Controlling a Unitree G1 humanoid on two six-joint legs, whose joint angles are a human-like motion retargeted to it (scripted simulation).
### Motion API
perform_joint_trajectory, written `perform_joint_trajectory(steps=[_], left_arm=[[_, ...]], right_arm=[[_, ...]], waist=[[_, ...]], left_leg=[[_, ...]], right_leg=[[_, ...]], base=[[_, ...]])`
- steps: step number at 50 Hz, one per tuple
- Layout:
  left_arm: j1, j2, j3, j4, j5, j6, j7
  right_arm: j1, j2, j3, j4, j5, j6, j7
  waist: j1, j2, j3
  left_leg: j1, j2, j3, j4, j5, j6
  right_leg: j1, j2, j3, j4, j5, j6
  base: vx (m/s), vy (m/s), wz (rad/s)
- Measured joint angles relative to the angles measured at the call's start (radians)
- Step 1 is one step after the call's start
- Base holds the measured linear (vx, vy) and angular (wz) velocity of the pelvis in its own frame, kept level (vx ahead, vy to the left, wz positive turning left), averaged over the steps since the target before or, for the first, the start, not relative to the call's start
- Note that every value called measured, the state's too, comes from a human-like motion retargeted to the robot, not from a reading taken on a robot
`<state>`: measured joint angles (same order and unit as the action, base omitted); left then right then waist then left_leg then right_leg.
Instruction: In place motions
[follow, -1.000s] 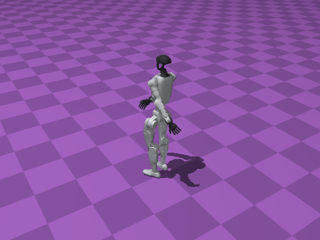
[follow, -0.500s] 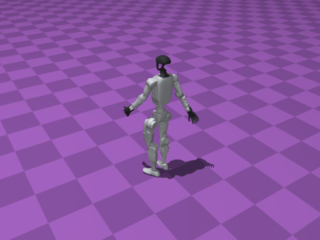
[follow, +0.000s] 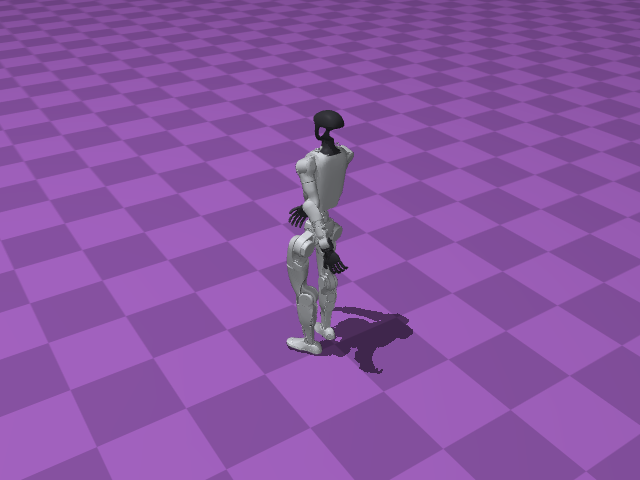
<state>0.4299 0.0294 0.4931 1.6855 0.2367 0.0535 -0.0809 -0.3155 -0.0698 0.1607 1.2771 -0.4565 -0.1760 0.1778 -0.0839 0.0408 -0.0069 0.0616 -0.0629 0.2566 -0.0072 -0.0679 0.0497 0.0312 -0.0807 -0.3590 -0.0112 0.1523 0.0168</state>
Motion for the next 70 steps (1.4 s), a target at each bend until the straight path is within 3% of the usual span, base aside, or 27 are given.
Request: perform_joint_trajectory(steps=[6, 12, 23, 29, 34, 40, 45, 52, 57, 61, 70], left_arm=[[0.131, -0.038, 0.059, 0.015, -0.002, 0.020, 0.003], [0.027, -0.030, 0.038, 0.007, -0.077, 0.013, 0.004], [-0.549, 0.072, -0.157, -0.091, -0.187, 0.000, -0.033], [-0.767, 0.037, -0.185, -0.321, -0.162, -0.076, -0.124], [-0.827, 0.021, -0.233, -0.483, -0.136, -0.153, -0.108], [-0.769, 0.017, -0.288, -0.503, -0.075, -0.200, -0.074], [-0.671, 0.021, -0.295, -0.302, 0.013, -0.154, -0.077], [-0.381, 0.038, -0.130, -0.024, -0.025, -0.016, -0.016], [-0.089, 0.027, 0.047, -0.012, -0.075, 0.009, -0.021], [0.077, 0.027, 0.107, -0.003, -0.064, 0.025, -0.012], [0.071, -0.004, 0.104, -0.001, -0.097, 0.039, 0.019]], right_arm=[[-0.057, 0.015, 0.044, -0.112, 0.024, -0.031, 0.067], [0.016, -0.002, 0.023, -0.077, -0.065, -0.034, 0.009], [0.303, -0.163, -0.169, 0.376, -0.269, 0.141, -0.144], [0.562, -0.246, -0.316, 0.423, -0.191, 0.250, -0.171], [0.691, -0.260, -0.387, 0.423, -0.094, 0.273, -0.228], [0.649, -0.230, -0.376, 0.423, -0.090, 0.277, -0.190], [0.471, -0.191, -0.272, 0.423, -0.087, 0.251, -0.150], [0.065, -0.109, -0.144, 0.379, -0.129, 0.170, -0.061], [-0.067, 0.002, -0.105, 0.081, 0.002, 0.074, 0.084], [-0.118, 0.049, -0.066, -0.096, 0.126, 0.013, 0.156], [-0.066, 0.026, 0.007, -0.123, 0.035, -0.048, 0.149]], waist=[[-0.012, 0.002, -0.002], [-0.036, -0.001, -0.013], [-0.042, -0.004, -0.008], [-0.033, -0.012, 0.002], [-0.026, -0.010, 0.005], [-0.015, -0.001, 0.002], [0.007, 0.004, -0.005], [0.005, 0.001, -0.007], [-0.007, 0.007, 0.005], [-0.003, 0.005, 0.006], [-0.024, -0.003, 0.000]], left_leg=[[-0.001, 0.008, 0.007, 0.001, -0.004, -0.002], [-0.012, 0.008, 0.003, 0.000, 0.001, -0.001], [-0.027, 0.001, -0.001, -0.001, 0.017, 0.010], [-0.035, -0.010, -0.021, 0.000, 0.026, 0.014], [-0.035, -0.015, -0.024, 0.000, 0.027, 0.016], [-0.039, -0.016, -0.039, 0.005, 0.031, 0.015], [-0.041, -0.020, -0.065, 0.004, 0.039, 0.013], [-0.036, -0.018, -0.066, 0.002, 0.038, 0.006], [-0.029, -0.006, -0.039, 0.000, 0.028, 0.001], [-0.027, 0.002, -0.024, 0.000, 0.022, -0.002], [-0.027, 0.011, -0.007, 0.000, 0.016, -0.003]], right_leg=[[-0.006, 0.004, 0.004, 0.007, -0.004, 0.003], [-0.010, 0.004, -0.003, 0.005, -0.005, 0.004], [-0.008, -0.005, 0.003, 0.003, -0.007, 0.010], [-0.001, -0.016, -0.012, -0.001, -0.010, 0.009], [0.004, -0.018, -0.011, -0.005, -0.010, 0.007], [0.017, -0.021, -0.036, -0.007, -0.015, 0.009], [0.035, -0.026, -0.081, -0.013, -0.021, 0.012], [0.034, -0.024, -0.096, -0.010, -0.022, 0.010], [0.016, -0.012, -0.067, -0.004, -0.016, 0.006], [0.004, -0.007, -0.050, 0.003, -0.013, 0.005], [-0.011, 0.002, -0.029, 0.007, -0.008, 0.003]], base=[[0.01, 0.00, -0.03], [0.00, 0.00, 0.00], [0.00, 0.00, 0.00], [0.00, 0.00, 0.00], [0.00, 0.00, 0.00], [-0.01, 0.01, 0.17], [-0.01, 0.03, 0.44], [-0.01, -0.02, 0.10], [0.00, -0.03, -0.28], [0.00, -0.02, -0.17], [0.00, 0.00, 0.00]])
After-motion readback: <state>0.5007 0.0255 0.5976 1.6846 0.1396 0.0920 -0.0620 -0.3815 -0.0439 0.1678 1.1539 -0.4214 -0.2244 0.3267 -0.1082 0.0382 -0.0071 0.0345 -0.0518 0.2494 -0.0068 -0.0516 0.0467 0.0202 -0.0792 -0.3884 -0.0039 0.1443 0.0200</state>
